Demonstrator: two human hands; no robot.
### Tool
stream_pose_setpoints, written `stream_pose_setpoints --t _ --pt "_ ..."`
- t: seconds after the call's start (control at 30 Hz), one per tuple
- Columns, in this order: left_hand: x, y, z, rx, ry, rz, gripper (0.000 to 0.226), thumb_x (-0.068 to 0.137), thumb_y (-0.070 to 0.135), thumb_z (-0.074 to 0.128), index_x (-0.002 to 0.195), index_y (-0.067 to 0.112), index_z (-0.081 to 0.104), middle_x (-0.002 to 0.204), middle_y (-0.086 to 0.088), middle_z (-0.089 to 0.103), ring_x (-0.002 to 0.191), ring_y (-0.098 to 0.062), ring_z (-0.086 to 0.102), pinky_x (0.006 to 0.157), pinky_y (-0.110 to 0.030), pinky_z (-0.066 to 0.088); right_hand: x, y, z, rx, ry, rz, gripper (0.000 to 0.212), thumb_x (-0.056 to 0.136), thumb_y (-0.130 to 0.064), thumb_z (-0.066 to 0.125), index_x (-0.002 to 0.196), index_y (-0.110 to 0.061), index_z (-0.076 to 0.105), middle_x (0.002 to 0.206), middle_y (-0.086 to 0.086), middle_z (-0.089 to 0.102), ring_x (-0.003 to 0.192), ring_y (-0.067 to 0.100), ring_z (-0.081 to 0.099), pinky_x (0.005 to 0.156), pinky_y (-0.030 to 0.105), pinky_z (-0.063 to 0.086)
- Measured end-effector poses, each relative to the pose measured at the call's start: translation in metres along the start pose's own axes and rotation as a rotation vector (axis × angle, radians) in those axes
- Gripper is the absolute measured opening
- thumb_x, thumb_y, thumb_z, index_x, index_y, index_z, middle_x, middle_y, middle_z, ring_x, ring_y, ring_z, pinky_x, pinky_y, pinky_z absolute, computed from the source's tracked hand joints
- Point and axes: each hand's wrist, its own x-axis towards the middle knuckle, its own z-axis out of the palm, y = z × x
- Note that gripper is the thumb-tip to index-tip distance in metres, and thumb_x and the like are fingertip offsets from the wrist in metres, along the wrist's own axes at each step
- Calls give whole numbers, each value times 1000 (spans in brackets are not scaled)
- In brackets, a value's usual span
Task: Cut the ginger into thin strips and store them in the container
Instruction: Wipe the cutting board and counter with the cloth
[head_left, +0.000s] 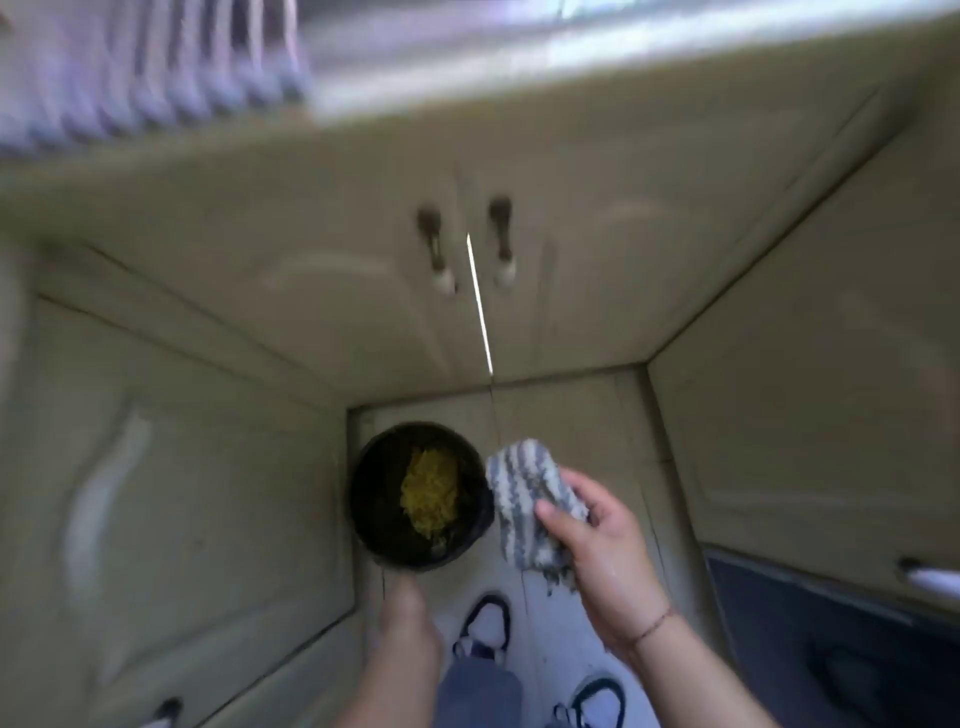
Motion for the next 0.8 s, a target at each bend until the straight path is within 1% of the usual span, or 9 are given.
stream_pose_setpoints --t 0.07,0.1,0.17,0.27,0.33,0.43,0.6,0.73,0.8 --pt "-162 47 3 23 -228 88 65 99 51 55 132 -5 57 109 -25 65 108 -42 64 99 -53 50 -40 -47 3 -108 22 -97 29 87 6 68 105 -17 71 99 0 79 92 13 71 77 20 56" --pt "-222 62 6 -8 -366 137 50 105 34 50 128 -8 58 101 -24 68 96 -40 68 89 -51 56 -58 -72 4 -169 42 -156 30 85 6 70 100 -20 71 94 -5 79 87 6 71 74 14 53" --pt "-332 88 9 -98 -747 128 48 106 35 43 122 -4 65 106 -26 72 85 -36 74 67 -42 61 -90 -119 7 -242 91 -262 33 84 3 72 94 -28 69 92 -10 77 81 -4 69 73 12 51" --pt "-430 134 4 -185 -1131 171 60 98 48 40 120 1 69 121 -26 68 99 -31 73 73 -36 62 -123 -188 18 -323 134 -473 24 91 -16 70 103 -35 64 111 -15 70 99 -13 63 87 10 48" --pt "-466 169 3 -145 -1190 314 56 95 46 56 127 2 64 125 -20 66 107 -26 68 85 -33 59 -140 -232 33 -432 61 -567 28 95 -39 56 123 -37 56 129 -18 60 120 -16 51 106 12 38" --pt "-502 218 10 -47 -1199 504 44 93 39 68 123 7 64 115 -15 66 103 -23 66 85 -32 56 -149 -287 47 -660 -85 -696 40 91 -41 47 128 -33 60 133 -19 58 132 -6 44 116 19 28" --pt "-515 313 39 -109 -1170 550 35 90 37 59 99 4 67 89 -15 67 82 -24 66 65 -31 51 -91 -393 52 -699 126 -706 23 91 -20 68 114 -18 72 114 -6 70 115 10 62 103 30 47" --pt "-508 362 66 -163 -1116 508 38 83 33 59 100 0 68 93 -17 72 93 -26 65 77 -35 48 -6 -472 55 -741 158 -566 45 96 -18 64 138 -8 54 132 6 61 112 15 58 87 24 47" --pt "-500 387 82 -215 -1140 432 39 86 29 58 112 1 63 97 -19 71 86 -28 69 77 -39 52 47 -504 65 -729 142 -465 60 96 -19 64 150 -8 39 148 10 49 125 23 55 92 32 51"
